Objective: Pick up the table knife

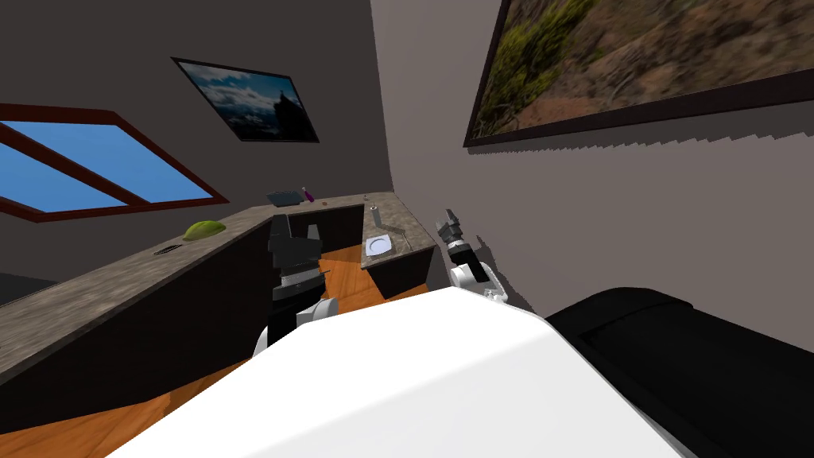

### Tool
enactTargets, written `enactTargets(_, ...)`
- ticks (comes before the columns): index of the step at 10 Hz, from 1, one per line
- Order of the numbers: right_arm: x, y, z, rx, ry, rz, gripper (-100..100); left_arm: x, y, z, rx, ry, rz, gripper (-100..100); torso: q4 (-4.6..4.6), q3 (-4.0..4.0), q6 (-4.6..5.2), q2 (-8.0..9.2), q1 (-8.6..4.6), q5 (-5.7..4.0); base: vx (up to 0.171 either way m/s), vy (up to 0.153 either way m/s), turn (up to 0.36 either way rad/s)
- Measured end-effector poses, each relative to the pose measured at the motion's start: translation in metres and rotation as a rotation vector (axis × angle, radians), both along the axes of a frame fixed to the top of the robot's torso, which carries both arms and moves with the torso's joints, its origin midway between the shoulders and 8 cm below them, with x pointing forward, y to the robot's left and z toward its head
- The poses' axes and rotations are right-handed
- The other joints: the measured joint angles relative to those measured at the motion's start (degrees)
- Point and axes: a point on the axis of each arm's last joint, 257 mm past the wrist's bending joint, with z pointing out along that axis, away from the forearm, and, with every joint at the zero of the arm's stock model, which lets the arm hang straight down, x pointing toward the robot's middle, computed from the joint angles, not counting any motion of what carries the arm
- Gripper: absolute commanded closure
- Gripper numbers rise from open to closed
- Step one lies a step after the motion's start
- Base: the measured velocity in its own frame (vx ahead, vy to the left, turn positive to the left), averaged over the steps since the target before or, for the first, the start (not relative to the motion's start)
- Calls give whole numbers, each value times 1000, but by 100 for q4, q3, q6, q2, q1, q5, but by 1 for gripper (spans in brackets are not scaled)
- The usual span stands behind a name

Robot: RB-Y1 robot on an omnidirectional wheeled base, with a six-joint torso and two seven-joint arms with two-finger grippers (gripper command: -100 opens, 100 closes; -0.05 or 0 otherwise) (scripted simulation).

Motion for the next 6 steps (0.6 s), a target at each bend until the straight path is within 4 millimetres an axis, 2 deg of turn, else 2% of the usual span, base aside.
enactTargets(6, 25, -20, -33, 142, 137, -1, -100, 0, 0, 0, 0, 0, 0, 0, -1, -2, 0, -4, 6, 1, 30, 22, 46)
